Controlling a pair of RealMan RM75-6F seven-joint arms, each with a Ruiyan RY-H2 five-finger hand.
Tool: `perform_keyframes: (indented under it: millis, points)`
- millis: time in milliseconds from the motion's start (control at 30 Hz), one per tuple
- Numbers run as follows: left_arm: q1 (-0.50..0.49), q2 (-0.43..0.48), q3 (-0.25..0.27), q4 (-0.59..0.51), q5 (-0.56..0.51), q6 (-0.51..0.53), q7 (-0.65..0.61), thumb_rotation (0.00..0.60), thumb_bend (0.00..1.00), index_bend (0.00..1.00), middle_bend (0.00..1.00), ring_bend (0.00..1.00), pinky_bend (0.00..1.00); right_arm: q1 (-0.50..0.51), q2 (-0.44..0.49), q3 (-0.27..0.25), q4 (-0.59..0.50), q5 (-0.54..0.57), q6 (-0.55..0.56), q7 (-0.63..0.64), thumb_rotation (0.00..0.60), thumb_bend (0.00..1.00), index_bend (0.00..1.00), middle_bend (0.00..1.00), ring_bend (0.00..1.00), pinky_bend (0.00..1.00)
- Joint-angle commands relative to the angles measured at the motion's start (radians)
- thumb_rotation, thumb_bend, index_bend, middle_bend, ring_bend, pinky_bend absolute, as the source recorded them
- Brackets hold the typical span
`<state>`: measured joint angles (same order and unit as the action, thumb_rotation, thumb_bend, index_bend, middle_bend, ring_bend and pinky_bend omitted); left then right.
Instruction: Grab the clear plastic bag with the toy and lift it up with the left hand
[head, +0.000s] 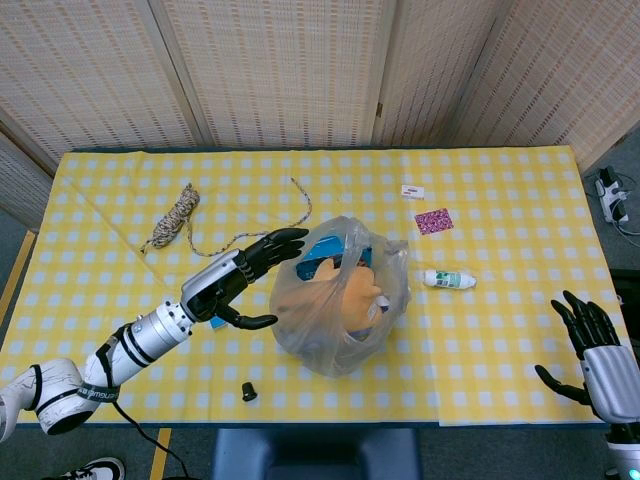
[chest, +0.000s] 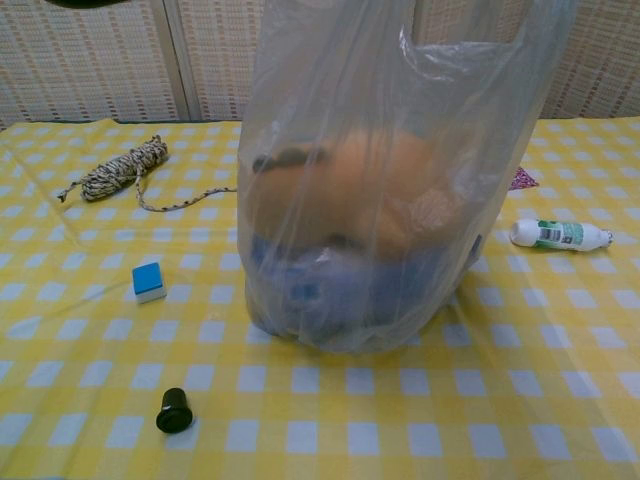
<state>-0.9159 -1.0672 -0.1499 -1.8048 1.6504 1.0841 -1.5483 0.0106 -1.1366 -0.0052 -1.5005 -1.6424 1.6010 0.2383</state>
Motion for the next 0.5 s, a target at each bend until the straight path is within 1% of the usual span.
perform_keyframes:
  millis: [33, 233, 500]
  points:
    - [-0.005, -0.003, -0.003, -0.004, -0.003, -0.005, 0.003, 0.600, 0.27, 0.00, 0.00, 0.00, 0.01, 0.000, 0.000, -0.001, 0.000, 0.000, -0.001, -0.001, 0.600, 0.25, 0.00, 0.00, 0.02, 0.00]
    - [-0.025, -0.030, -0.002, 0.001, -0.007, -0.030, 0.002, 0.600, 0.27, 0.00, 0.00, 0.00, 0.01, -0.005, 0.001, -0.003, -0.002, -0.002, 0.005, -0.003, 0.600, 0.25, 0.00, 0.00, 0.02, 0.00]
    - [-0.049, -0.090, 0.003, 0.034, -0.012, -0.054, -0.009, 0.600, 0.27, 0.00, 0.00, 0.00, 0.01, -0.009, 0.006, -0.003, 0.002, -0.001, 0.009, 0.007, 0.600, 0.25, 0.00, 0.00, 0.02, 0.00]
